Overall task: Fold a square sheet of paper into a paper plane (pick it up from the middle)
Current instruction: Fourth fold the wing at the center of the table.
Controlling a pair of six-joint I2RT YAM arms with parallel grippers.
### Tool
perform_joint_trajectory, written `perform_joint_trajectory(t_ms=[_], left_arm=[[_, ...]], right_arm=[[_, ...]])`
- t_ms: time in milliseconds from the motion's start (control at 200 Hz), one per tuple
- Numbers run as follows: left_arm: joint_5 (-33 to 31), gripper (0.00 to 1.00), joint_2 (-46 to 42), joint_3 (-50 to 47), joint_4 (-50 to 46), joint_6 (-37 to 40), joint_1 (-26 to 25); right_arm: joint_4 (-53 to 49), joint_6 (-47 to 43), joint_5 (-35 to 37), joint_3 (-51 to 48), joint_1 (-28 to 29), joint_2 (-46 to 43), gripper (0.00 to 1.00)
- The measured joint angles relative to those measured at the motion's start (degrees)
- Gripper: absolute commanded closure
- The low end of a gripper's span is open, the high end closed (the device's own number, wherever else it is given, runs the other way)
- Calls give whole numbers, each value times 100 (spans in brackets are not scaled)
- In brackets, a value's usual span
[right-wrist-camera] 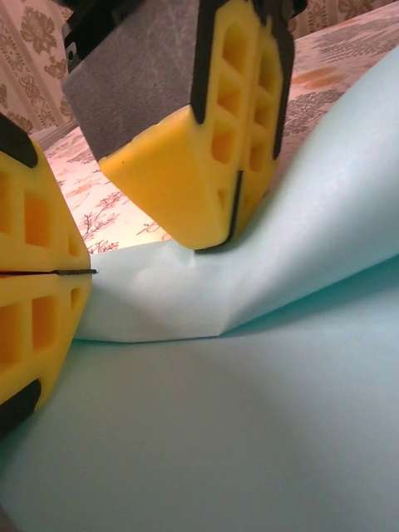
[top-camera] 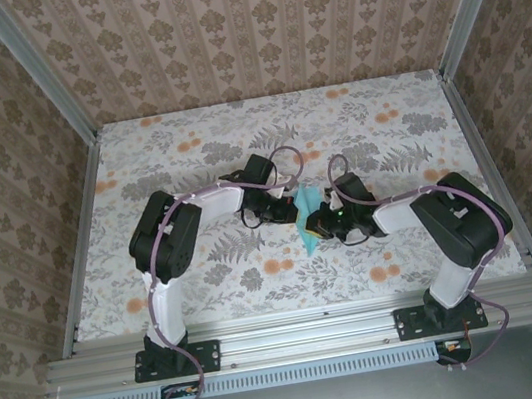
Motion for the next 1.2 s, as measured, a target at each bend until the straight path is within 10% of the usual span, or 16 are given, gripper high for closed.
perform_joint_trajectory(t_ms=[1200], left_arm=[[168, 100, 81, 50, -26, 103, 50]], right_arm=[[313, 94, -116, 87, 317, 339, 90]])
